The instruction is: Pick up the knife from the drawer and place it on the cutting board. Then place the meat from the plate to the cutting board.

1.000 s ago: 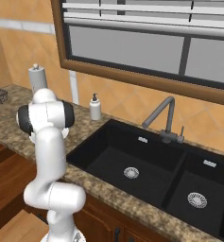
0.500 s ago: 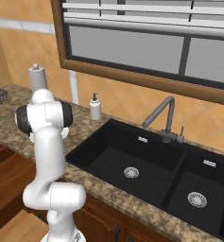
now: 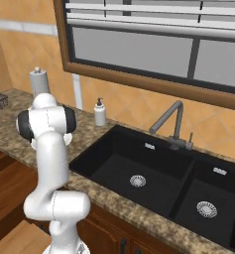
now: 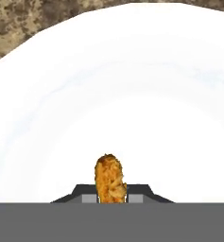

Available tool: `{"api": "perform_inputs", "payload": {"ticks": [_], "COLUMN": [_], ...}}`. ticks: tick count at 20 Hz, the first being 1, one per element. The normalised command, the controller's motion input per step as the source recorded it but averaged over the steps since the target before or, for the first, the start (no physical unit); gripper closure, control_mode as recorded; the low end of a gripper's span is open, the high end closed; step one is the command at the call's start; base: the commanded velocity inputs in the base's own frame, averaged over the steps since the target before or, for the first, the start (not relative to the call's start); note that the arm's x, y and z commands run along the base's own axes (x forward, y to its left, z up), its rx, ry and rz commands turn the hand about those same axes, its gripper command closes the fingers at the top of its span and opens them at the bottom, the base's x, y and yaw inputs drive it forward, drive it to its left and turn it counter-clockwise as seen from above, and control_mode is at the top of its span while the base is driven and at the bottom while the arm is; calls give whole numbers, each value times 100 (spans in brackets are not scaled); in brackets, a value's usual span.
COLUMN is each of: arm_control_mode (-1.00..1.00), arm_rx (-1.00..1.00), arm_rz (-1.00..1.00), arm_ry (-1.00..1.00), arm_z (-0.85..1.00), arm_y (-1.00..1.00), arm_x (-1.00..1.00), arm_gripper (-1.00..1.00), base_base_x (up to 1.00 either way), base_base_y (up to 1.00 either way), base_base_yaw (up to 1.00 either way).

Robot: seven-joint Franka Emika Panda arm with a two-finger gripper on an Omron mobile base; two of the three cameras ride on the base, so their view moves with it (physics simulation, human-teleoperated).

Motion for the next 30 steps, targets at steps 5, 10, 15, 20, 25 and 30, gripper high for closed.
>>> {"api": "perform_inputs", "payload": {"ticks": [5, 10, 15, 20, 25, 30], "arm_control_mode": [-100, -100, -100, -100, -100, -100], "arm_rx": [0, 0, 0, 0, 1, 0], "arm_rz": [0, 0, 0, 0, 0, 0], "arm_ry": [3, -5, -11, 2, -1, -8], "arm_z": [-6, 54, 37, -3, 34, 45], "arm_y": [21, -6, -26, -37, -48, -32], "arm_x": [0, -38, -68, -22, -48, -55], "arm_gripper": [100, 100, 100, 100, 100, 100], "base_base_x": [0, 0, 0, 0, 0, 0], "base_base_y": [0, 0, 0, 0, 0, 0], "base_base_yaw": [0, 0, 0, 0, 0, 0]}}
